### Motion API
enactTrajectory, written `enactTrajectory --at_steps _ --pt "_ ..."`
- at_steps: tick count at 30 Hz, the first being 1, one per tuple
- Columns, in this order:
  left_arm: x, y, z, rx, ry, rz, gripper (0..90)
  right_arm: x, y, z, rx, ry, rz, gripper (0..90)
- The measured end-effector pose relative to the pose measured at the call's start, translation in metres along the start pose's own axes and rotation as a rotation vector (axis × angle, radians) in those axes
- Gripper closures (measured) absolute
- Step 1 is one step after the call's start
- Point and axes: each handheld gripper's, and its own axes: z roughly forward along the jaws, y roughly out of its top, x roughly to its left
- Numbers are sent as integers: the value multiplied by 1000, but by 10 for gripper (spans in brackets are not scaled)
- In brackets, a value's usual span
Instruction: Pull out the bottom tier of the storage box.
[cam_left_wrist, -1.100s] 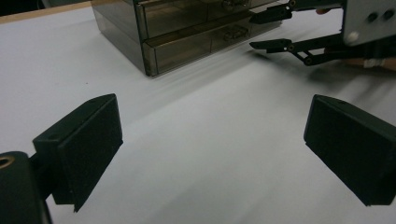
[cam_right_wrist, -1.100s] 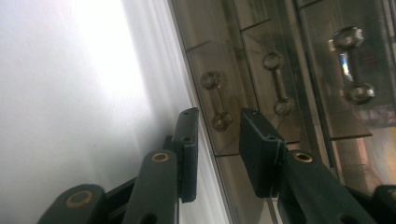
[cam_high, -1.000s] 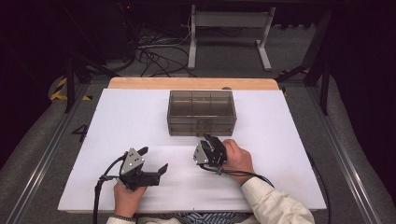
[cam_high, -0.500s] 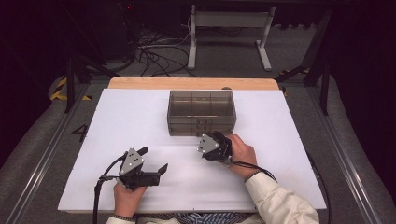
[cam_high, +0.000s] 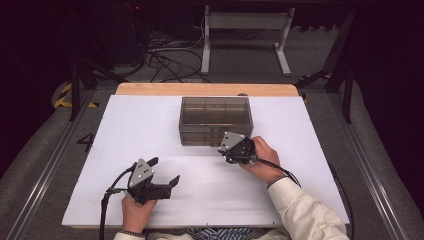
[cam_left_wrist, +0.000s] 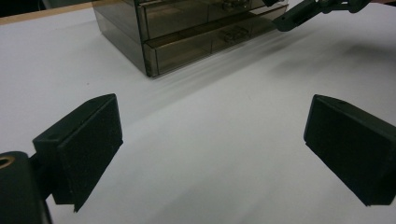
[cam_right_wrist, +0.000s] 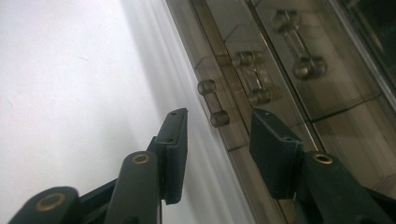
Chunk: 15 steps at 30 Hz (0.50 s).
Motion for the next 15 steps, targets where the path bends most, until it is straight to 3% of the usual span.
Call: enactTrajectory --at_steps 15 --pt "0 0 0 2 -4 -7 52 -8 -6 14 69 -23 -50 580"
